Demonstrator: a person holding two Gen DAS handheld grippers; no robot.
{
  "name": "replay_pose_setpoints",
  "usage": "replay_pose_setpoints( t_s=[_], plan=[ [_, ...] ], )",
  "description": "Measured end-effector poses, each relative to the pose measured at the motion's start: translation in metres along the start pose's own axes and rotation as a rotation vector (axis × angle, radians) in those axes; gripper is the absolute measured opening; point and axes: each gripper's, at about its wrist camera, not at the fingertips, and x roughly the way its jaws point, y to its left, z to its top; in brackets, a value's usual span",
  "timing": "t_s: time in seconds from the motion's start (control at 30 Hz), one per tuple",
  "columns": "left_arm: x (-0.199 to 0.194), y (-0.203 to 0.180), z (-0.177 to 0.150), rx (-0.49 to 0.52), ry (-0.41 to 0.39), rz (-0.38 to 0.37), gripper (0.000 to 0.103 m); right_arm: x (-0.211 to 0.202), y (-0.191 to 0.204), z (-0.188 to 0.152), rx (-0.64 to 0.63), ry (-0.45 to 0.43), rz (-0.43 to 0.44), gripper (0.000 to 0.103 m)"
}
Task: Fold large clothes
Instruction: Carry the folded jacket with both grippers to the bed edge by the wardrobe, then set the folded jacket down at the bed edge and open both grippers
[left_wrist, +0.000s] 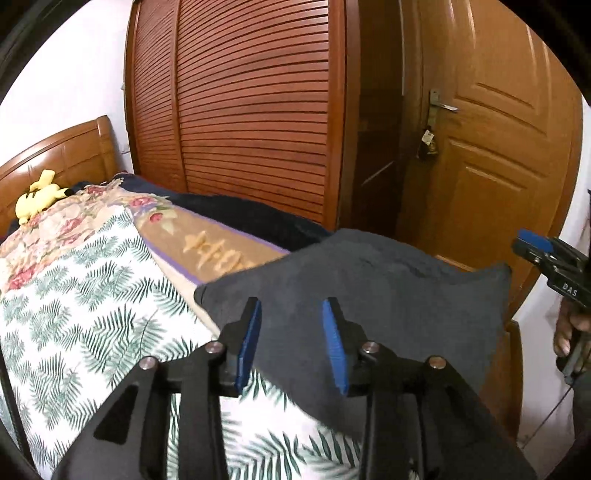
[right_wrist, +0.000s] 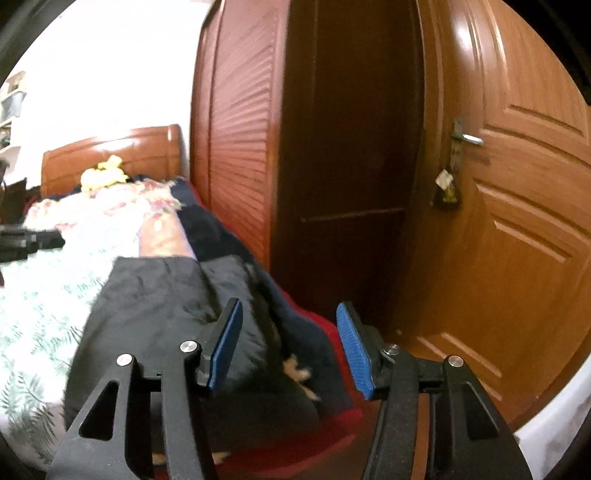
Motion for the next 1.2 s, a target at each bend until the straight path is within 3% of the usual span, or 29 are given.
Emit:
replay_pose_setpoints(
  t_s=[0.2,0.4,0.5,0.7,0.87,1.03,1.2],
  plan=[
    [-0.03,-0.001,-0.022,-0.007,-0.04,0.026,0.041,0.026,0.04,-0.018,-0.061,0.095,0.132,0.054],
    [-0.069,-0.005,-0.031,0.001,-0.079,0.029,0.044,0.082,0.041,-0.05,-0.094,0.245,0.047,0.054],
    [-0.085,-0.005,-0.033,0.008,-0.099,0.043,0.046,0.097,0.03,-0.061,-0.051,0.29,0.058,0.054],
    [-0.114,0.0,-0.042,-0.002,-0.113,0.069,0.048,0.064,0.025,-0.052,-0.013,0.252,0.018,0.054],
    [-0.139,0.007,-0.058,-0.022,-0.096,0.134,0.048,0.02,0.046,-0.041,-0.032,0.171,0.047,0.058],
    [-0.173,0.02,-0.087,-0.074,-0.087,0.168,0.048,-0.024,0.089,-0.032,-0.036,0.124,0.127,0.085],
    [-0.206,0.034,-0.123,-0.104,-0.062,0.193,0.048,-0.053,0.15,-0.035,-0.055,0.118,0.216,0.089]
  ],
)
